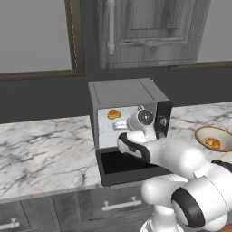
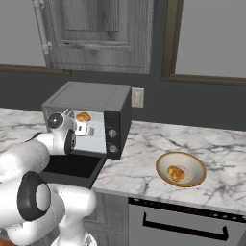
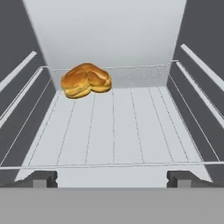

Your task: Pick up the heated bread from the toaster oven and place it in the bowl. Then move the bread bowl to the dining counter.

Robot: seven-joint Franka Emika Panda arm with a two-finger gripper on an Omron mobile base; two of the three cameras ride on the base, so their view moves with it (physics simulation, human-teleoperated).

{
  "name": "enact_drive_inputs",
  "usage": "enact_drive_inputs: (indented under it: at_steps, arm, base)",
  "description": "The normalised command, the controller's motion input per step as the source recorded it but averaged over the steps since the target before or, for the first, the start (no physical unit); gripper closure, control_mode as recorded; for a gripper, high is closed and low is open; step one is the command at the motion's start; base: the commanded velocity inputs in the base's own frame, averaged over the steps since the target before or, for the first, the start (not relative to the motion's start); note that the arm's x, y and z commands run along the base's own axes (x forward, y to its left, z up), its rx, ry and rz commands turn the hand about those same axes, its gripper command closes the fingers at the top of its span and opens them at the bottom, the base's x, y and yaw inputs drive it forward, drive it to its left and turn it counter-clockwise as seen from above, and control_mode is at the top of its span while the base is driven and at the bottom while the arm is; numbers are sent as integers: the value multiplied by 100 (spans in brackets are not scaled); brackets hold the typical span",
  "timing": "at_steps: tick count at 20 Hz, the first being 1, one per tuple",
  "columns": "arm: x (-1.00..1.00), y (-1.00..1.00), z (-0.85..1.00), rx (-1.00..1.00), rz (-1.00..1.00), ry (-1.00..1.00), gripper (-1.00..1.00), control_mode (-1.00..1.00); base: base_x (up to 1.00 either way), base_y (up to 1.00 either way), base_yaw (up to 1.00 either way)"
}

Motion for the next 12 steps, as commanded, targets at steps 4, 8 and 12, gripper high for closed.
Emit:
enact_drive_inputs:
  at_steps: [4, 8, 12]
  arm:
    - [44, 0, -42, 0, 0, 6, -100, -100]
    - [31, 0, -37, 0, 0, 12, -100, -100]
    - [7, 0, -13, 0, 0, 13, -100, -100]
  base:
    - [0, 0, 0]
    - [0, 0, 0]
    - [0, 0, 0]
